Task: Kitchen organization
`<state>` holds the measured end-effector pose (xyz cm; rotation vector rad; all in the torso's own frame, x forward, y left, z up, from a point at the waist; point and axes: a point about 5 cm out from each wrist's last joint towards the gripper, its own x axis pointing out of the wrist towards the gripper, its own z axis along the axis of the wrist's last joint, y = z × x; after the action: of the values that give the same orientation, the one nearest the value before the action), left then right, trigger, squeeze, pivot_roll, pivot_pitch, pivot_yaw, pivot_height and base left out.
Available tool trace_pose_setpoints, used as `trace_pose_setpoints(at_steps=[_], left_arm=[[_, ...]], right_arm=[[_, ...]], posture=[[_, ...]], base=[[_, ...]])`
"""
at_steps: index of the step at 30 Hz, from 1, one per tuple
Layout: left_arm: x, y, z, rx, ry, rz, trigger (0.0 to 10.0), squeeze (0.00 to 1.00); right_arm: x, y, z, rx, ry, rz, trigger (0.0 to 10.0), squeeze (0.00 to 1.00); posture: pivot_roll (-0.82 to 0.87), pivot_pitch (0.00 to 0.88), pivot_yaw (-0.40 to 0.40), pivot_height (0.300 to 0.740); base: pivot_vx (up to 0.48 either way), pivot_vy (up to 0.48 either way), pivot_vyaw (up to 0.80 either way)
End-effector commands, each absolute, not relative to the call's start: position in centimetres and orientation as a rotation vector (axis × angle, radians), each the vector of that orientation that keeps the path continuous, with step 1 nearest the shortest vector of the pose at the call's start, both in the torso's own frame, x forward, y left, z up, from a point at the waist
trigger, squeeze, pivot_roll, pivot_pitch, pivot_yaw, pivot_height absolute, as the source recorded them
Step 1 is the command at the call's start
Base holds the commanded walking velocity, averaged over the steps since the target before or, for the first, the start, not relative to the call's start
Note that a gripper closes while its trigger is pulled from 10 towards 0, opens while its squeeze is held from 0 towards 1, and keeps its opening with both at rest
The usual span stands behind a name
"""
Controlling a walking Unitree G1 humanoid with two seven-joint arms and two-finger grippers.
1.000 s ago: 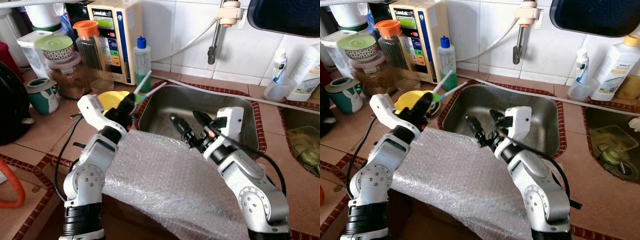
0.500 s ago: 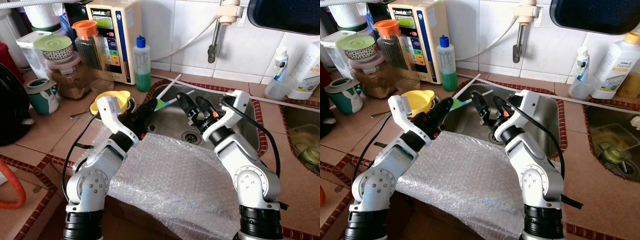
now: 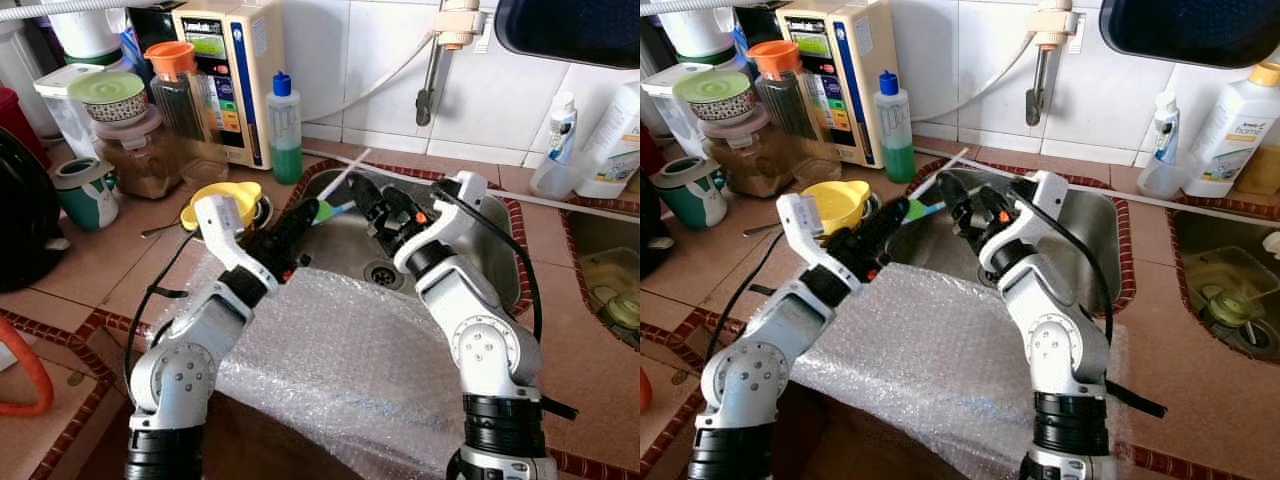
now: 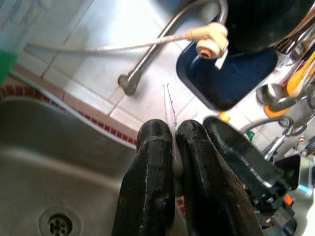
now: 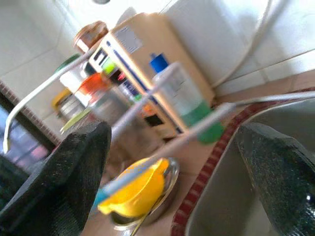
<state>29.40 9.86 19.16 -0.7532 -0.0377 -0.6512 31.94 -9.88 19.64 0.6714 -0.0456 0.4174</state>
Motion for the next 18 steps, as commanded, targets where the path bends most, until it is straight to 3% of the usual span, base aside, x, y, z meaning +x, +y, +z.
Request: trace_pose_setpoints(at_steps=[1, 9, 11, 18], left_arm=[[29.6, 10.0, 19.5, -0.752, -0.052, -0.646, 9.0, 0.0], [29.4, 9.3, 19.7, -0.749, -0.042, -0.687, 9.1, 0.0], [29.2, 8.9, 19.7, -0.748, -0.033, -0.72, 10.0, 0.0], [28.9, 8.3, 19.9, -0.754, -0.022, -0.765, 10.0, 0.0]], right_arm=[[32.2, -10.2, 19.7, 0.678, -0.06, 0.374, 10.0, 0.0], [32.4, -10.1, 18.9, 0.796, -0.013, 0.325, 10.0, 0.0], [32.5, -9.8, 18.7, 0.776, -0.007, 0.327, 10.0, 0.0], [32.7, -9.3, 19.0, 0.797, -0.011, 0.333, 10.0, 0.0]], posture=[[0.03, 0.0, 0.067, 0.74], [0.03, 0.0, 0.08, 0.74], [0.03, 0.0, 0.085, 0.74], [0.04, 0.0, 0.089, 0.74]], base=[[0.0, 0.0, 0.0], [0.0, 0.0, 0.0], [0.0, 0.0, 0.0], [0.0, 0.0, 0.0]])
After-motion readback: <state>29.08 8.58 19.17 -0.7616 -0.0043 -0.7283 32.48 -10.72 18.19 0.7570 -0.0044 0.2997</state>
